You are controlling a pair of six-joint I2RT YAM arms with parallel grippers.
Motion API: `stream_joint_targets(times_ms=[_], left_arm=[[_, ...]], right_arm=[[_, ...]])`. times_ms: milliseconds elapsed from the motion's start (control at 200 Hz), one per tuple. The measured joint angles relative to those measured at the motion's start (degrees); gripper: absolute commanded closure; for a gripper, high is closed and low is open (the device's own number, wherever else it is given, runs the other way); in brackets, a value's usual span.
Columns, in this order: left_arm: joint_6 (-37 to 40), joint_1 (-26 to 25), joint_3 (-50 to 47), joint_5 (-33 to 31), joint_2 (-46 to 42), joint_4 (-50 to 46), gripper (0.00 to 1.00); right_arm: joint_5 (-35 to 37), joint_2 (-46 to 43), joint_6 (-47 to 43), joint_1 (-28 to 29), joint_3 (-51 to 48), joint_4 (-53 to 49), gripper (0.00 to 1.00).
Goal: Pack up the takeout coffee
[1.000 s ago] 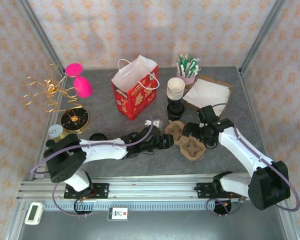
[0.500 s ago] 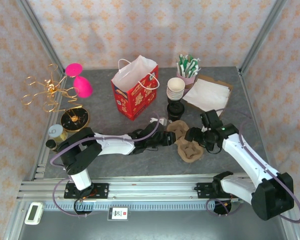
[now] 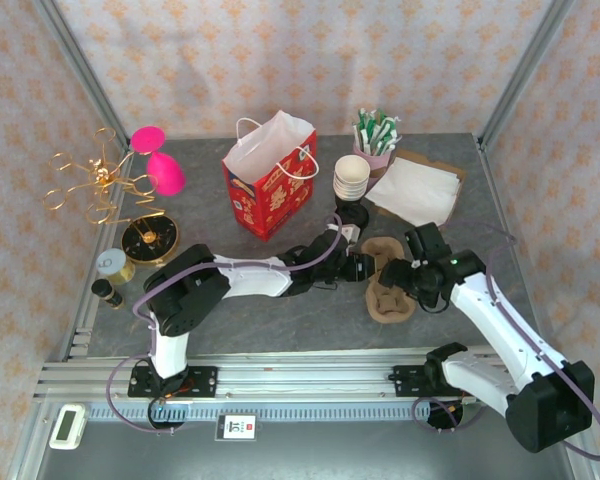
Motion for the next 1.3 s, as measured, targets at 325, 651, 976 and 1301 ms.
stream_joint_targets(times_ms=[325,651,976,1301], left_arm=[[3.1,1.5,-4.9,-2.2,-7.5,-3.7,0.56],[3.1,1.5,-11.1,-4.9,-15.2,-5.3,0.55],[1.7,1.5,-13.5,-5.3,-15.2,-5.2,0.54],[1.5,1.5,-13.8,-5.4,-15.2,-5.2,0.54]], right_arm=[[3.5,6.1,-4.2,0.3,7.6,-0.1,0.32],[6.7,15.1,-9.4,4.7,10.1,0.3,0.43],[7.6,19.2,-11.2,6.9,10.2,0.8,0.50],[10.0,22.2,-11.3,8.8,10.9,0.9,0.54]])
